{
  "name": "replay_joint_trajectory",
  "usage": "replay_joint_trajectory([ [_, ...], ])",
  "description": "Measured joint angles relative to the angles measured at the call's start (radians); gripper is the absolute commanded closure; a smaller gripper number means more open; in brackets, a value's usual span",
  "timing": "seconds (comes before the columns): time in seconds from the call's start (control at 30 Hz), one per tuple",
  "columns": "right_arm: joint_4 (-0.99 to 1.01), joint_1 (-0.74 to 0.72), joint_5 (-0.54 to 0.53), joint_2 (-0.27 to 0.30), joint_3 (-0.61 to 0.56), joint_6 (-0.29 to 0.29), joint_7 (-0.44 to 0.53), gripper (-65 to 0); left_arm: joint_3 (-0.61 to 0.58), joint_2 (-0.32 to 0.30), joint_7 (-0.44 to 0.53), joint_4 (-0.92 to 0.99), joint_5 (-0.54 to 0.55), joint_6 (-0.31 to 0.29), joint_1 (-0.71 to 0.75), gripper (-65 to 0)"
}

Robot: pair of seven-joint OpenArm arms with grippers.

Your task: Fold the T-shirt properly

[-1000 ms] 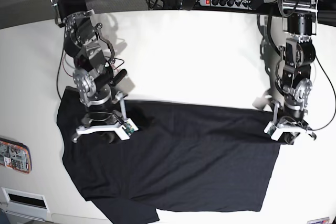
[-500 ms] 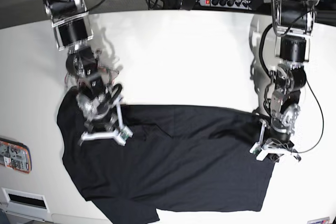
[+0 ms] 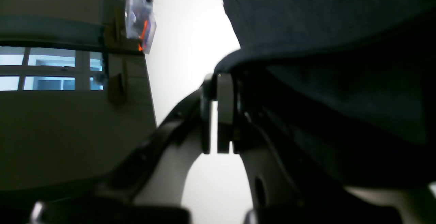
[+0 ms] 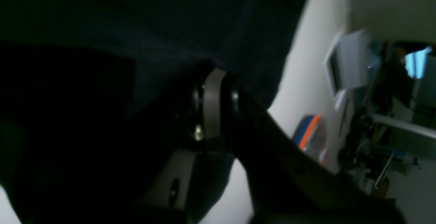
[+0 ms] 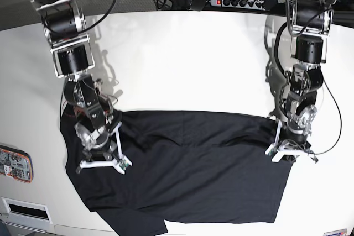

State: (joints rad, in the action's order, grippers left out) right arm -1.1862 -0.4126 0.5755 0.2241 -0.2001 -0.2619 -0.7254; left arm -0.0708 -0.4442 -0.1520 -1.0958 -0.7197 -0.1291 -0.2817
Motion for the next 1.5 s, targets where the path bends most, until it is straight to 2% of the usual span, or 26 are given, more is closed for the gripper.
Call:
replay_joint_trajectory([
  [0.27, 0.01, -0.001, 0.0, 0.0, -0.002, 0.0, 0.044, 0.0, 0.0, -0.012, -0.002, -0.001, 0.001, 0.002, 0.016, 0.0],
  [0.47, 0.142, -0.023, 0.0, -0.002, -0.006, -0.002, 0.089, 0.0, 0.0, -0.013, 0.002, -0.002, 0.001, 0.003, 0.015, 0.0],
  [0.67, 0.182, -0.069, 0.001, 0.0, -0.007, 0.001, 0.126, 0.0, 0.0, -0.021, 0.005, -0.002, 0.002, 0.151, 0.015, 0.0],
  [0.9, 0.188, -0.06, 0.001, 0.0, -0.006, 0.0, 0.118, 0.0, -0.003, -0.028, 0.002, 0.0, 0.002, 0.159, 0.015, 0.0],
  [1.13, 0.187, -0.127, 0.001, 0.0, 0.0, 0.009, 0.138, -1.2, -0.007, -0.021, 0.002, 0.002, 0.002, 0.159, 0.016, 0.0],
  [1.3, 0.189, -0.111, 0.002, -0.003, 0.0, 0.006, 0.15, -37.5, -0.007, -0.021, 0.005, 0.001, 0.001, 0.159, 0.032, 0.0],
  [1.43, 0.19, -0.114, 0.001, -0.003, 0.0, 0.003, 0.149, -54.8, -0.007, -0.021, 0.002, 0.001, 0.002, 0.158, 0.067, 0.0],
  [1.5, 0.19, -0.117, 0.001, -0.003, 0.0, 0.004, 0.154, -58.7, -0.007, -0.021, 0.002, 0.001, 0.002, 0.156, 0.072, 0.0],
])
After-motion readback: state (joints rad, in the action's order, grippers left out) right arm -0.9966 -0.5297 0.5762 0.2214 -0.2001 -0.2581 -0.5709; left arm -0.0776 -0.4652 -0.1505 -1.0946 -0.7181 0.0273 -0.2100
